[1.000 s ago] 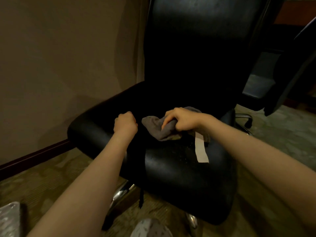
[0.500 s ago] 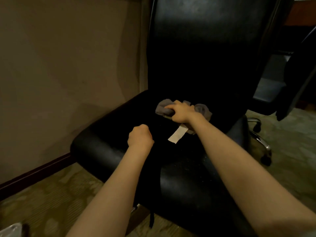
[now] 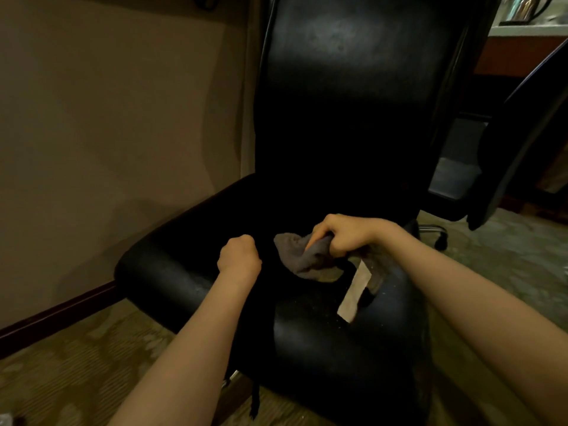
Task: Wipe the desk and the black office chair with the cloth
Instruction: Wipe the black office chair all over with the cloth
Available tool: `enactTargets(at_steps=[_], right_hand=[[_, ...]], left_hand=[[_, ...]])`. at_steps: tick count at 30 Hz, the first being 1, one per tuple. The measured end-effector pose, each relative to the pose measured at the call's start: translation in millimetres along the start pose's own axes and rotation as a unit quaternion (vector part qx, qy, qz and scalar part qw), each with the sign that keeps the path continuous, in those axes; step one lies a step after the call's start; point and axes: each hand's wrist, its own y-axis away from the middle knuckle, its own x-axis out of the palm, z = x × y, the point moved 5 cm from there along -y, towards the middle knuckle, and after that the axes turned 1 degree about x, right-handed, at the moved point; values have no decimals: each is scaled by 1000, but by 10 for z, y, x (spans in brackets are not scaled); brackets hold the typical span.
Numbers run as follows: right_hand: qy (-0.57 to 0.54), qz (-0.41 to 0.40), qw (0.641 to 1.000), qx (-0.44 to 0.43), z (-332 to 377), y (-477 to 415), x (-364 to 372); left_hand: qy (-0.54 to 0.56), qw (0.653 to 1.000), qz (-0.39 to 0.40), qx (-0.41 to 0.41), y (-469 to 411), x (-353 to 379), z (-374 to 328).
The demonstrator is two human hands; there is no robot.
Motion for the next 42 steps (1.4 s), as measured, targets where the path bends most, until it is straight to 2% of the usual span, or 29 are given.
enactTargets(at_steps=[2, 5, 7, 9, 11, 14, 17, 21, 23, 25, 28, 30, 31, 33, 35, 39, 42], right_hand=[[-56, -49, 997, 28, -51, -126, -188], [-164, -191, 965, 73, -122, -453, -412], [-116, -232, 961, 99, -1, -716, -308], [16, -194, 972, 133, 138, -959, -41], [72, -182, 973, 125, 214, -1025, 90], [-6, -164, 985, 55, 178, -819, 61], [-59, -104, 993, -14, 208, -412, 72], [-39, -6, 999, -31, 184, 10, 61], [-43, -24, 999, -23, 117, 89, -27], [-108, -118, 987, -8, -19, 136, -228], [-176, -282, 943, 27, -442, 132, -504], [-156, -324, 930, 81, -759, 140, -456], [-117, -303, 939, 113, -883, 143, -343], [9, -213, 959, 186, -1035, 150, -32], [93, -166, 957, 219, -1061, 144, 103], [128, -155, 953, 228, -932, 171, 18], [104, -181, 956, 206, -737, 355, 50]], left_hand=[[-4, 1000, -10, 2, 19, -5, -10], [-7, 1000, -24, 11, 31, 1, -17], [-15, 999, -30, 17, 35, 16, -20], [-24, 999, -34, 12, 19, 22, -6], [-26, 999, -35, 6, 6, 24, 2], [-27, 999, -32, 6, 8, 23, -10], [-32, 999, -32, 0, 18, 15, -15], [-43, 999, -26, 4, 58, 24, -23], [-50, 998, -25, 6, 72, 29, -17], [-52, 998, -22, 6, 78, 33, -24], [-48, 999, -23, 9, 66, 33, -26], [-45, 999, -25, 14, 64, 33, -30], [-45, 998, -27, 17, 58, 32, -27], [-43, 998, -29, 21, 48, 39, -18], [-42, 998, -27, 23, 44, 42, -15], [-39, 999, -27, 25, 27, 50, -6], [-31, 999, -26, 23, 5, 63, 22]])
